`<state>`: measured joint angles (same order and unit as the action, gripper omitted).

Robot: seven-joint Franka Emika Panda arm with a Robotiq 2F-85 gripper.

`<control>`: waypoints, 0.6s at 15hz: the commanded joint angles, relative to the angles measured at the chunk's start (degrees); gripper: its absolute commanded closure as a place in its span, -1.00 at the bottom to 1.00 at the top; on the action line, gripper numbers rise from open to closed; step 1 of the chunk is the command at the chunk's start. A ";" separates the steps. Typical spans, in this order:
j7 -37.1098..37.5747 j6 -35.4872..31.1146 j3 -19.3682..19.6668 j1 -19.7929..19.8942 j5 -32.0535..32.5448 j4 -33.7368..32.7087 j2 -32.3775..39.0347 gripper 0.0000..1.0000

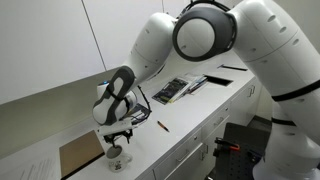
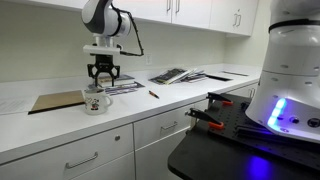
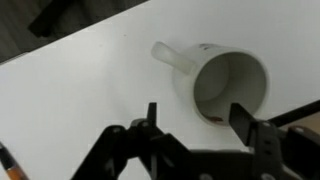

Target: Move the mug to the left.

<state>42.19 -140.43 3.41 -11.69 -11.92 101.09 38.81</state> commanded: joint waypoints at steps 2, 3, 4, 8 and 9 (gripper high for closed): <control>-12.23 3.06 -3.59 5.53 -4.46 10.80 -11.58 -1.00; -14.60 3.73 -3.74 6.31 -4.69 13.14 -13.86 -1.00; -16.24 3.93 -3.57 6.74 -4.44 15.70 -16.21 -1.00; -18.86 2.81 -2.72 7.51 -2.99 24.33 -23.61 -1.00; -19.19 2.69 -2.64 7.72 -2.94 25.78 -25.05 -1.00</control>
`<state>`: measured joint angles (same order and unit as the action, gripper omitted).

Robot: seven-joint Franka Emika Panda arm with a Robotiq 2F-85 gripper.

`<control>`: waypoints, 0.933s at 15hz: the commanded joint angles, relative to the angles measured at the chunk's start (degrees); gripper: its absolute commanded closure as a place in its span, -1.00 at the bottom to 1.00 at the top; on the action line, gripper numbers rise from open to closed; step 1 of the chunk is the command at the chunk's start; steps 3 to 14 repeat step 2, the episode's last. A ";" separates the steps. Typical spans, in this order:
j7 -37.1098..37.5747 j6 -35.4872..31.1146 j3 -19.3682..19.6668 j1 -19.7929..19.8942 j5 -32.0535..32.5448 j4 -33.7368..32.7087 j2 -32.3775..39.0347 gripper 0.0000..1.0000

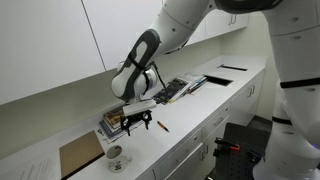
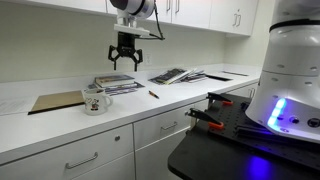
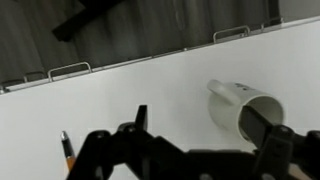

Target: Move the mug to the left.

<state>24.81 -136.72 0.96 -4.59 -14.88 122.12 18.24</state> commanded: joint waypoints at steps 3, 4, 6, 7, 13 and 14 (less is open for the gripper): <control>-2.43 -2.60 -0.03 0.59 1.35 7.35 -6.73 -1.00; -2.43 -2.60 -0.03 0.59 1.35 7.35 -6.73 -1.00; -2.43 -2.60 -0.03 0.59 1.35 7.35 -6.73 -1.00; -2.43 -2.60 -0.03 0.59 1.35 7.35 -6.73 -1.00; -2.43 -2.60 -0.03 0.59 1.35 7.35 -6.73 -1.00; -2.43 -2.60 -0.03 0.59 1.35 7.35 -6.73 -1.00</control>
